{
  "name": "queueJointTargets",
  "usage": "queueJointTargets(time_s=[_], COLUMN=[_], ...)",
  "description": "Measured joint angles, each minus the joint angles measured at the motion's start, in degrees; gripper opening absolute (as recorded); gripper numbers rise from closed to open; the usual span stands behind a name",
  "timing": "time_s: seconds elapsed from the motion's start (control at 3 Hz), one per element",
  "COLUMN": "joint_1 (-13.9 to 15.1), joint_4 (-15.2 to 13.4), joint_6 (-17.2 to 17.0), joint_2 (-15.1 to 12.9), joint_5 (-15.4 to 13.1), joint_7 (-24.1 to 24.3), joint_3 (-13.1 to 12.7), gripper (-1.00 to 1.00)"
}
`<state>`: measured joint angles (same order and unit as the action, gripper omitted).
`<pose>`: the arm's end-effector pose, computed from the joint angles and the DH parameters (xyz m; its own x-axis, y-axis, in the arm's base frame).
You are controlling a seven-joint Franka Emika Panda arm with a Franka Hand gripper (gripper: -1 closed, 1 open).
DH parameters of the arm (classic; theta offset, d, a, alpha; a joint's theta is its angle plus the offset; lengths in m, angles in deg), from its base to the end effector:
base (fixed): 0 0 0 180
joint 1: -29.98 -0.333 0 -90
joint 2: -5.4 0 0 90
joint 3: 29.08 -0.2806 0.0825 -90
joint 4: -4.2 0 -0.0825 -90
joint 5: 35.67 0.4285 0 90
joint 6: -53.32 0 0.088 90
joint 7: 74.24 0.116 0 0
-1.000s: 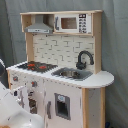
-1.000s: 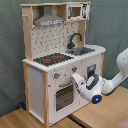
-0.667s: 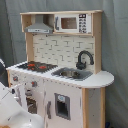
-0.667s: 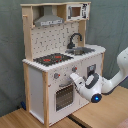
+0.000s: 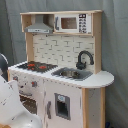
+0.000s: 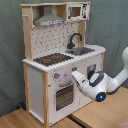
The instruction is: Play with the kitchen
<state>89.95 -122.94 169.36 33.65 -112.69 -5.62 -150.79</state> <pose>0.3407 0.4443 0.2150 0.3322 0.8932 0.3030 -0.0272 -0.3120 0.9497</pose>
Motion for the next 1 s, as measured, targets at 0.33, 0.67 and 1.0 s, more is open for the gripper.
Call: queueJointTargets(time_s=[0.33,0.67,1.0], joint_1=[-2.6,-4.8,-6.9], joint_4=[0.0,0.0,0.0], joint_6=[-4.3,-7.8,-11.5], joint_2=[-4.1,-7.4,-10.4], joint_5=[0.0,0.0,0.1], joint_7=[-2.9,-5.3,-8.1], joint_3=[0.0,-0.1,-0.3], gripper=[1.0,1.0,1.0])
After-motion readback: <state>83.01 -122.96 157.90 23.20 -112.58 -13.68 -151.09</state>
